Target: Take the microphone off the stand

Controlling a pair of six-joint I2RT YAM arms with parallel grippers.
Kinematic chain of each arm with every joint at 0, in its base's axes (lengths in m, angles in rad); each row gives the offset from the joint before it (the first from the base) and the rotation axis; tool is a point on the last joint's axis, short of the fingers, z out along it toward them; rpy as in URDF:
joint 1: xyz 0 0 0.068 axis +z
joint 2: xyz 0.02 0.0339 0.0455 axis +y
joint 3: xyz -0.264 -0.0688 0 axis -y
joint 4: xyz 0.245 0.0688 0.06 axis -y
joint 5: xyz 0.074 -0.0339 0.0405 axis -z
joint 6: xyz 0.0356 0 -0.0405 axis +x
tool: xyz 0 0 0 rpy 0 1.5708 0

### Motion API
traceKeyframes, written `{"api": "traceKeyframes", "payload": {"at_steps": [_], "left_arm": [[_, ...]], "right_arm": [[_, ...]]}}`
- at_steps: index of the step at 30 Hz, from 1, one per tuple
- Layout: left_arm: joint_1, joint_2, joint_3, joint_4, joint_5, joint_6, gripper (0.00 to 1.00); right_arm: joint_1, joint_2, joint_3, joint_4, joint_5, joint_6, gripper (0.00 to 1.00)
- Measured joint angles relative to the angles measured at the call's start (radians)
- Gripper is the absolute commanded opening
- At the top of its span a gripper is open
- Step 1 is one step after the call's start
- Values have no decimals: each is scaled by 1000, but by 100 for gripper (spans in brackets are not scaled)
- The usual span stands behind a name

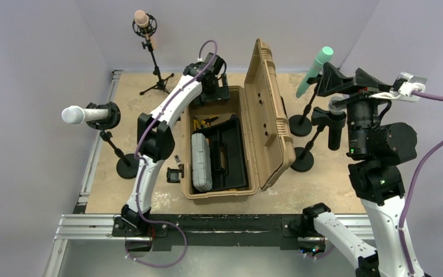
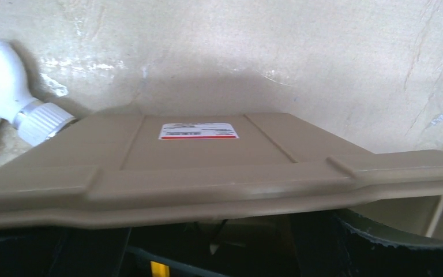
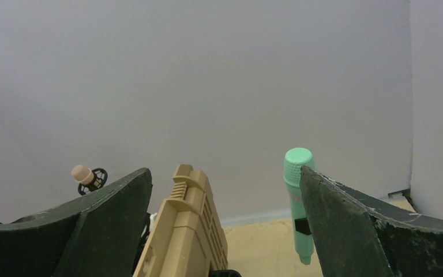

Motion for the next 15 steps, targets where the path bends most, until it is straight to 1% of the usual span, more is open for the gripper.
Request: {"api": "traceKeyframes", "payload": {"at_steps": [3,8,15], "left_arm": [[-14,26,35,-13,-3,-21,100],[-21,77,108,-2,-18,-24,100],[-10,165,171,157,-12,-22,100]], "right_arm": [[0,8,0,0,-1,1,99],[0,13,0,0,-7,7,99],[0,14,0,0,-26,18,99]]}}
